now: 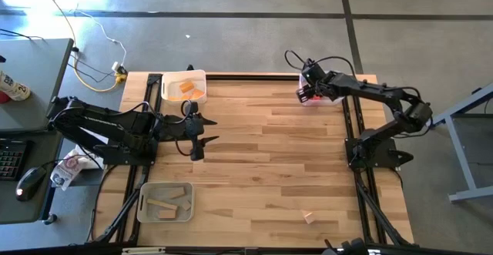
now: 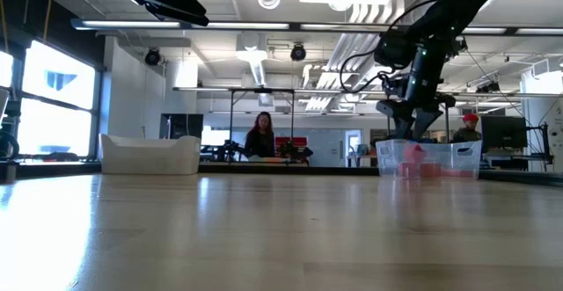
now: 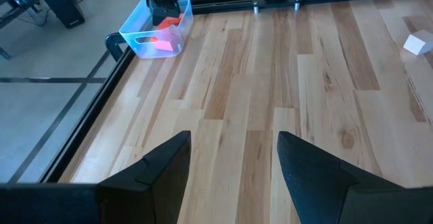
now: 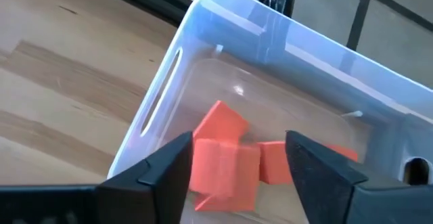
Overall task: Sort & place blocks by color
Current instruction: Put the brown block into the gray bin
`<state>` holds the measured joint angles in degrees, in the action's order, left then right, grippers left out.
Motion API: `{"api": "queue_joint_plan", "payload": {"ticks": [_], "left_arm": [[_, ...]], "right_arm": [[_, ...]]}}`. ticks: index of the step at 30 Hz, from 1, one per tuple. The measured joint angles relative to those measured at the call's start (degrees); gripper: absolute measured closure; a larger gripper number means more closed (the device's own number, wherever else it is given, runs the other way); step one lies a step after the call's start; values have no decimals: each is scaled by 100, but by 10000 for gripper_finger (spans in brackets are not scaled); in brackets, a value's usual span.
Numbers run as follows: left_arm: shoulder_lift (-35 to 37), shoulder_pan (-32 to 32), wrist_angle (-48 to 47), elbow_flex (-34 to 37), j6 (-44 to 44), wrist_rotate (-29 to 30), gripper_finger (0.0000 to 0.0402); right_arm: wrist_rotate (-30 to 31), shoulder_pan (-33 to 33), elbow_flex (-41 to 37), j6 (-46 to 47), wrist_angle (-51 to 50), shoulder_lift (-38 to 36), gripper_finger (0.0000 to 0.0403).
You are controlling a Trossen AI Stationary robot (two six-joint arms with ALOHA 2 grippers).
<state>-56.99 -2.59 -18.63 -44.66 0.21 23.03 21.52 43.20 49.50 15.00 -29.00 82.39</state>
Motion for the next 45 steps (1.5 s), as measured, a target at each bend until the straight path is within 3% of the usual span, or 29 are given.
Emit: {"api": "queue_joint_plan", "payload": {"ticks": [7, 16, 29, 40, 45], "left_arm": [[0, 0, -2, 0, -2, 9, 195], [0, 0, -1, 0, 0, 11, 195], [0, -2, -4, 0, 195, 11, 195], [0, 0, -4, 0, 197, 11, 195], [0, -2, -4, 0, 197, 10, 195]], "right_arm": [[-123, -121, 417, 290, -1062, -3, 178], [-310, -968, 635, 630, -1969, -7, 190], [-1458, -2829, 637, 1764, -2726, -9, 190], [-2326, -4624, 637, 3084, -2805, -9, 190], [-2454, -5346, 637, 3559, -2730, -9, 190]]}}
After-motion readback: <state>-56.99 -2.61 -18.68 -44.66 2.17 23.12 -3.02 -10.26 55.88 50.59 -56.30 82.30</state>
